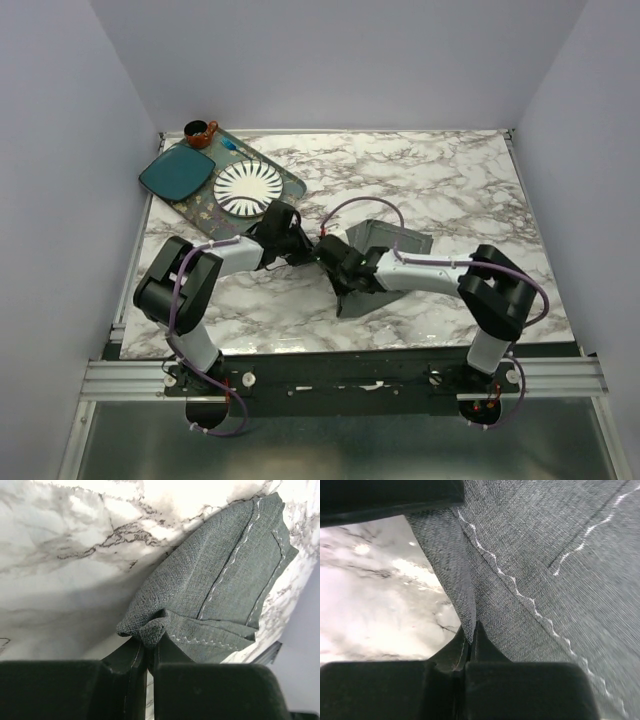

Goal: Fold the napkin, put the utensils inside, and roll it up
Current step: Roll the napkin with the utensil

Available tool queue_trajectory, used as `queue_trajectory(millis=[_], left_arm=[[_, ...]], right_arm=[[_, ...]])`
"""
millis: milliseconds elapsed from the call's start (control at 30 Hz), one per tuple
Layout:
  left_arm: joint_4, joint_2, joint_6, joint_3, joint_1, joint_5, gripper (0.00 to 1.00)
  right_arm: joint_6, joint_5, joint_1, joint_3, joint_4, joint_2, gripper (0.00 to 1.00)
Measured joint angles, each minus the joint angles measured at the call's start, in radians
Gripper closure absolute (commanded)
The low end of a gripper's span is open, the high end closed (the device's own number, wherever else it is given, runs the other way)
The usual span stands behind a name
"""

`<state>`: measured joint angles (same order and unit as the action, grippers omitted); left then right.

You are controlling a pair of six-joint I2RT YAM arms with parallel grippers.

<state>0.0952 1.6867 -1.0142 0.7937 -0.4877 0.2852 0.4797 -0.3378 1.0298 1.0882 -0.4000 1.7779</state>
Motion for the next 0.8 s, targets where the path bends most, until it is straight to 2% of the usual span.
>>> queue_trajectory(millis=[133, 233, 300, 367, 400, 433, 500, 600, 767, 800], left_arm=[[-0.08, 0.0, 0.054, 0.066, -0.002, -0.029, 1.0], [-0.141, 0.008, 0.092, 0.128, -0.008, -0.054, 0.96], [-0.172, 0.023, 0.111, 0.169, -0.016, -0.068, 0.84], [-0.2, 0.037, 0.133, 0.198, -0.028, -0.084, 0.79], [-0.211, 0.041, 0.14, 0.206, -0.031, -0.089, 0.7], [-0.218, 0.044, 0.146, 0.212, -0.032, -0.092, 0.66], [-0.231, 0.05, 0.165, 0.223, -0.035, -0.098, 0.55], [-0.241, 0.053, 0.192, 0.245, -0.037, -0.103, 0.44], [-0.247, 0.045, 0.249, 0.262, -0.041, -0.102, 0.42], [-0.248, 0.035, 0.262, 0.255, -0.042, -0.102, 0.5]], right_arm=[[-0.017, 0.275, -0.119, -0.088, 0.133, -0.058, 0.99], [-0.019, 0.557, -0.244, -0.158, 0.278, -0.062, 1.0], [-0.016, 0.681, -0.298, -0.191, 0.355, -0.052, 1.0], [-0.011, 0.768, -0.335, -0.219, 0.418, -0.034, 0.99], [-0.006, 0.826, -0.355, -0.24, 0.467, -0.022, 1.0], [0.003, 0.871, -0.369, -0.255, 0.505, -0.012, 1.0], [0.029, 0.958, -0.407, -0.293, 0.595, 0.014, 0.99], [0.069, 1.041, -0.442, -0.338, 0.691, 0.045, 0.99], [0.134, 1.099, -0.472, -0.386, 0.801, 0.068, 0.99], [0.142, 1.101, -0.473, -0.391, 0.809, 0.069, 0.99]])
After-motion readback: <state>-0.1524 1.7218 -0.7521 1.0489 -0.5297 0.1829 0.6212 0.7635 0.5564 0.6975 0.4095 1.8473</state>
